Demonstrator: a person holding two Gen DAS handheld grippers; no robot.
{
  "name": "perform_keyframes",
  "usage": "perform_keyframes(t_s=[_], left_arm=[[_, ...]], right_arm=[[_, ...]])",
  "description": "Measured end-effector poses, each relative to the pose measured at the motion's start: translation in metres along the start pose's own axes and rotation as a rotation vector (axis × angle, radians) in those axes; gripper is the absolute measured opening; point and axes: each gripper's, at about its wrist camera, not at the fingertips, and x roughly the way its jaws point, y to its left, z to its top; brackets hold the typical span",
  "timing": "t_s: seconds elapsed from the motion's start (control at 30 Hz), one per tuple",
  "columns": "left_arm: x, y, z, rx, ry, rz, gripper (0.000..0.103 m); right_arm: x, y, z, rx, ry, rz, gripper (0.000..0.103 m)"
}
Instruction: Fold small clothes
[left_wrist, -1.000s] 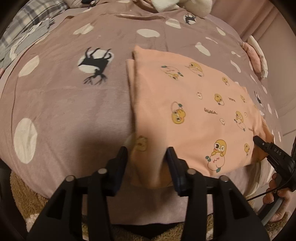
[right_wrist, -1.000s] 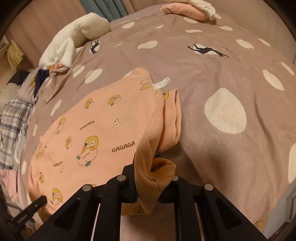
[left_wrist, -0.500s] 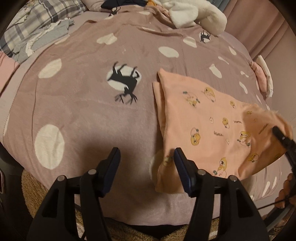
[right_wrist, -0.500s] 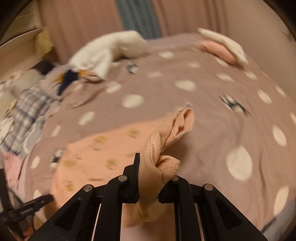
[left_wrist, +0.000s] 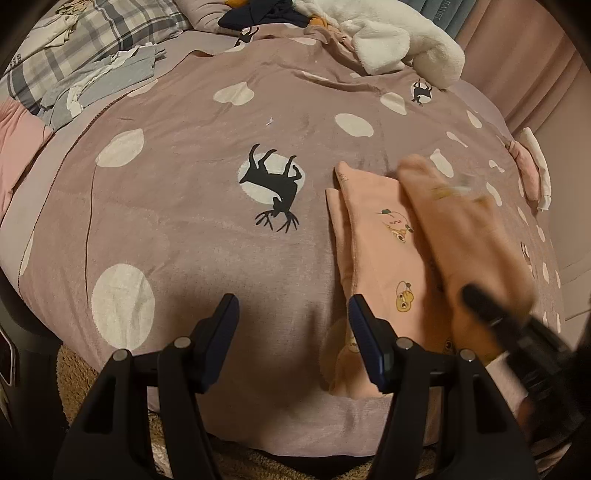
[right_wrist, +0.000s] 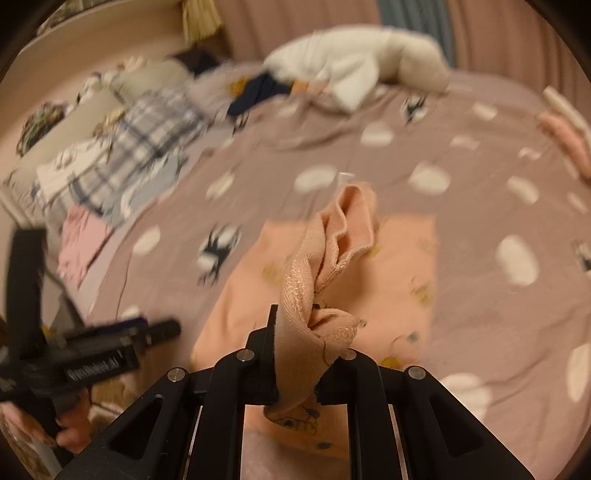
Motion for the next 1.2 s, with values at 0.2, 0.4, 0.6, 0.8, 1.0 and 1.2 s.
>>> perform_keyframes(t_s=[0.2,0.4,0.6,0.8,1.0,1.2], left_arm=[[0.001,-0.003,0.002,0.008,0.005,-0.010,0.061],[-0.004,-0.011,0.006,0.033,0.005,-0.048,0.061],[-0.014,-0.030,0.011,0.081,-0.007,-0.165,0.071],[-0.004,-0.052,0.014,0.124,0.041,-0.308,0.074],[0.019,-0.070,0.007,0.152,0.130,-0.312,0.073],[0.029,-0.083,0.003,0.196,0.160,-0.323,0.053]], right_arm=[[0.025,0.002,-0.014,0.002,0.112,0.025,0.015],[0.006,-0.010,-0.012,0.049,0.103,0.091,0.020],[-0.036,-0.021,-0.013,0.064,-0.008,0.070,0.057],[-0.057,-0.048,-0.012,0.135,-0.076,-0.019,0.063],[-0.059,-0.076,-0.021,0.237,-0.065,-0.069,0.063],[-0.056,-0.086,-0.033,0.274,-0.035,-0.097,0.063]])
